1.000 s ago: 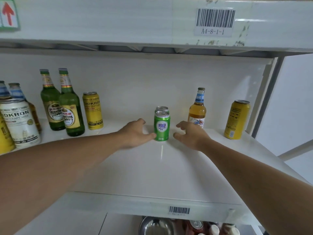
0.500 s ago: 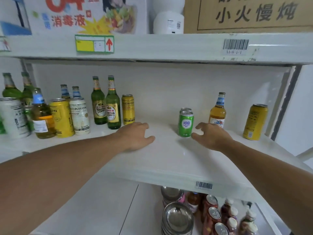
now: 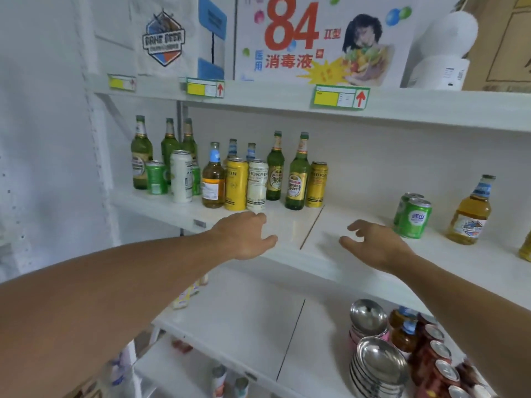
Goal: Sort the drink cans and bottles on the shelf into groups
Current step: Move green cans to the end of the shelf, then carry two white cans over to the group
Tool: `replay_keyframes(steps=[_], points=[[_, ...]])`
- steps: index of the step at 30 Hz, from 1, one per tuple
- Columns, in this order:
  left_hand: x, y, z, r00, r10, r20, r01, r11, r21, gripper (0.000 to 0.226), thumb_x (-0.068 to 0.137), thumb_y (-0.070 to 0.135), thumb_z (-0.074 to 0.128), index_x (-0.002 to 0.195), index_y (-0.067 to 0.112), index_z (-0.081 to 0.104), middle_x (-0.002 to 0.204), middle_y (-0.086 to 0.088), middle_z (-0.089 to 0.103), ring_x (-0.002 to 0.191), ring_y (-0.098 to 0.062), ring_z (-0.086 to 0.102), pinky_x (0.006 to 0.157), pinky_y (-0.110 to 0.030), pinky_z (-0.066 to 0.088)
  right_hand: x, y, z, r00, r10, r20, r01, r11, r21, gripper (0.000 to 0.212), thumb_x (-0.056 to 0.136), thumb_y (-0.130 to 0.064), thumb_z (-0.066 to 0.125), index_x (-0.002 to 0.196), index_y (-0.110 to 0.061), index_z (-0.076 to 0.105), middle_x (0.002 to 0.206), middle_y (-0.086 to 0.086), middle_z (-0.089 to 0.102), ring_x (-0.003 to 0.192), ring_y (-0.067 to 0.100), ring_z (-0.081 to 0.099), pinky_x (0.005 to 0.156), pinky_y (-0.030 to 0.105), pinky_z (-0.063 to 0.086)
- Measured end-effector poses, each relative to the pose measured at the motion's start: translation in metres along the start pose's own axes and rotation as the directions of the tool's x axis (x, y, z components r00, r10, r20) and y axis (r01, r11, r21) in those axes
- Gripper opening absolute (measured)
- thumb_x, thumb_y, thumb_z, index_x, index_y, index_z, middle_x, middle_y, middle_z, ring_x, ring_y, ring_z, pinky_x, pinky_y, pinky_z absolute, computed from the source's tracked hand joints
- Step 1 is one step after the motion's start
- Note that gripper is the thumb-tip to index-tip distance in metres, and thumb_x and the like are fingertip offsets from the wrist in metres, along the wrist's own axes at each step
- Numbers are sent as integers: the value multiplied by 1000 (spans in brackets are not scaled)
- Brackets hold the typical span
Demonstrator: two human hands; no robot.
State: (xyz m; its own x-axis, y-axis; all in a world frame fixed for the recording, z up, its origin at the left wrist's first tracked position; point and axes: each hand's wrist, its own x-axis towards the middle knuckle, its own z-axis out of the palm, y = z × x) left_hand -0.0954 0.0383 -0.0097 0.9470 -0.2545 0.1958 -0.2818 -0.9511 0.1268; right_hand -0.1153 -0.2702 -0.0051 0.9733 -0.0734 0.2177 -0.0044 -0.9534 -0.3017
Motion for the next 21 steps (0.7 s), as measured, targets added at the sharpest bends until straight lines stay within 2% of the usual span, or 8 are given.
replay_keyframes(steps=[7, 11, 13, 16, 21], points=[[-46, -54, -29, 984, -174, -31, 174, 985, 8, 75, 101, 70, 48, 161, 25, 45, 164, 0, 49, 146, -25, 50, 113, -43, 46, 15, -54, 16, 991, -130, 40, 127, 989, 77, 60, 98, -65, 57, 147, -31, 56, 143, 1, 66, 129, 26, 60, 104, 41, 51], [-59, -74, -37, 955, -295, -13, 296, 954, 58, 73, 101, 72, 45, 157, 26, 47, 156, -3, 56, 136, -27, 56, 103, -43, 52, 27, -69, 24, 978, -191, 88, 178, 974, 137, 62, 98, -64, 58, 150, -30, 54, 146, 2, 64, 132, 26, 59, 106, 42, 50], [-63, -79, -39, 937, -351, -10, 351, 935, 53, 73, 101, 72, 43, 158, 26, 46, 154, -4, 57, 134, -27, 57, 103, -43, 53, 33, -76, 29, 971, -214, 102, 193, 964, 181, 63, 98, -64, 59, 150, -29, 53, 148, 3, 63, 129, 25, 60, 106, 42, 50], [-67, -84, -39, 914, -406, -17, 406, 914, 0, 76, 102, 73, 43, 161, 25, 43, 153, -5, 59, 136, -26, 57, 105, -43, 52, 44, -87, 41, 958, -258, 127, 224, 946, 237, 62, 98, -61, 60, 150, -27, 53, 149, 4, 61, 119, 22, 62, 101, 40, 52], [-57, -99, -34, 899, -438, -13, 438, 899, -26, 77, 102, 73, 43, 162, 24, 42, 157, -5, 56, 139, -27, 56, 109, -43, 51, 62, -112, 54, 951, -274, 143, 220, 925, 309, 63, 97, -59, 62, 150, -27, 53, 149, 3, 61, 124, 25, 62, 87, 38, 57]])
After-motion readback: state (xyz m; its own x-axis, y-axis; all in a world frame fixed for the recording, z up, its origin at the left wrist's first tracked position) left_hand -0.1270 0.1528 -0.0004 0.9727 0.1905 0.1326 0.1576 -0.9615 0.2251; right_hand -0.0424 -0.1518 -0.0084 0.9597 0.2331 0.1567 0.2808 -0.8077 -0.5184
